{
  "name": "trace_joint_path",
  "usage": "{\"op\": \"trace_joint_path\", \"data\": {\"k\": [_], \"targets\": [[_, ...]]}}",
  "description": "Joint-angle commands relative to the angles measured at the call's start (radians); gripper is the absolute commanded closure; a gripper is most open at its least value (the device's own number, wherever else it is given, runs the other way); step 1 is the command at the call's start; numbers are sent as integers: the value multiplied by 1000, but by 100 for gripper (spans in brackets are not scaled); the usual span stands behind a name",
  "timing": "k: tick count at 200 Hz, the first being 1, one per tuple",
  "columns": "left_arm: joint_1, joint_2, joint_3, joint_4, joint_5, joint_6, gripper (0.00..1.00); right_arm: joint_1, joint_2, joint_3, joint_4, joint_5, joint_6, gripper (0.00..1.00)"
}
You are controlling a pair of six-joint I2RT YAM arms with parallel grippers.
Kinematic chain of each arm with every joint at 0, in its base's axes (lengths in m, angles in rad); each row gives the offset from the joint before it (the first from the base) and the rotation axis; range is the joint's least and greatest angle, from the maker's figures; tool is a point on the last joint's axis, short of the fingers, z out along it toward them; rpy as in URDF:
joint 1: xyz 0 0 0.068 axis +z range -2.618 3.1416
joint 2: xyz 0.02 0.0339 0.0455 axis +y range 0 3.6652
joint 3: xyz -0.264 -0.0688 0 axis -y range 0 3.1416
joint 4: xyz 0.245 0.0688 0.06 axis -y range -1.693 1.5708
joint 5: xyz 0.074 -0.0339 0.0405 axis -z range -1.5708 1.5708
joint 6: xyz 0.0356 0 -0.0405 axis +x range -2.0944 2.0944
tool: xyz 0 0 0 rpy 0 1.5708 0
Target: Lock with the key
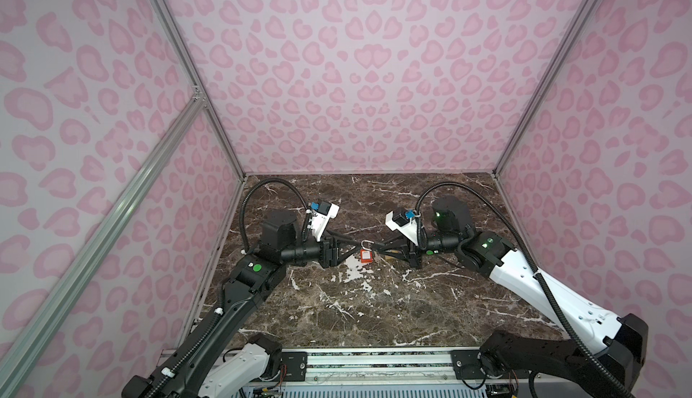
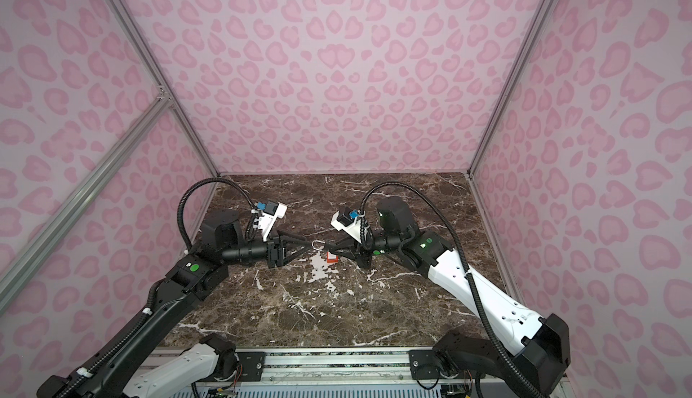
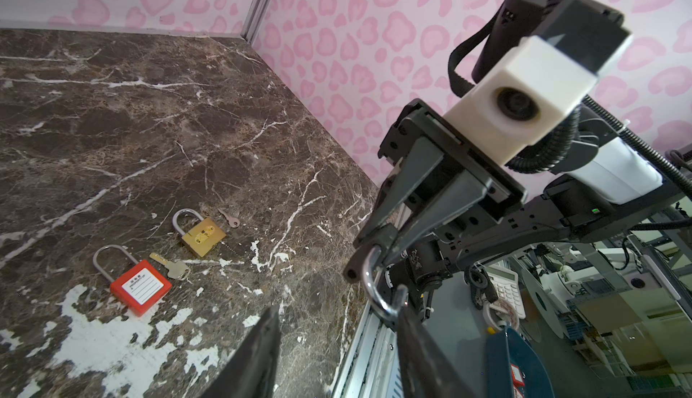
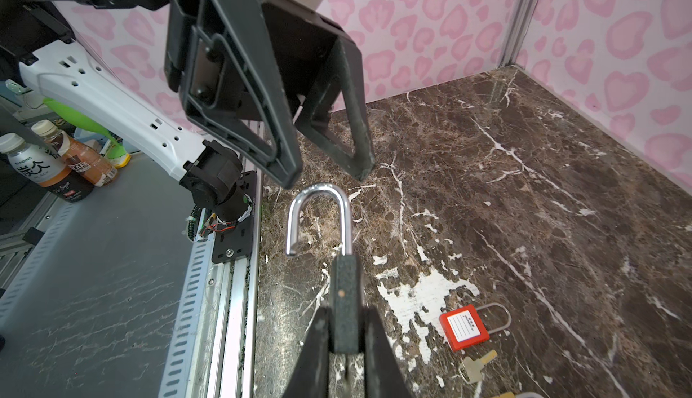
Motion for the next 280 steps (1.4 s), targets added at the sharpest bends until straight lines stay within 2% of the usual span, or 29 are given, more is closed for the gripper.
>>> {"op": "trace_joint_path", "data": {"k": [1,58,80,84,99,117,166,243,280], "targets": [[-3,14,20,23,46,-7,52,11,3,11,-9,-22,-19,100],[-12,-5,17,51,65,-18,55,10,8,8,13,-53,4,100],[-15,-8,13,30,76,8,63,10,13,13,35,-92,39,100],[-15,-10,15,21,78,14,68,8,15,17,32,-103,39,100],[-17,-20,17,-7,81,43,74,7,23,32,13,-121,39,100],[-16,-32,22,-33,78,71,79,8,30,44,-9,-138,34,100],[-16,-55,45,-115,66,143,82,17,48,86,-66,-159,21,100],[-16,-62,51,-144,103,170,96,33,71,115,-118,-163,-13,100],[-16,-52,54,-133,118,164,96,34,78,125,-104,-181,-1,100]]}}
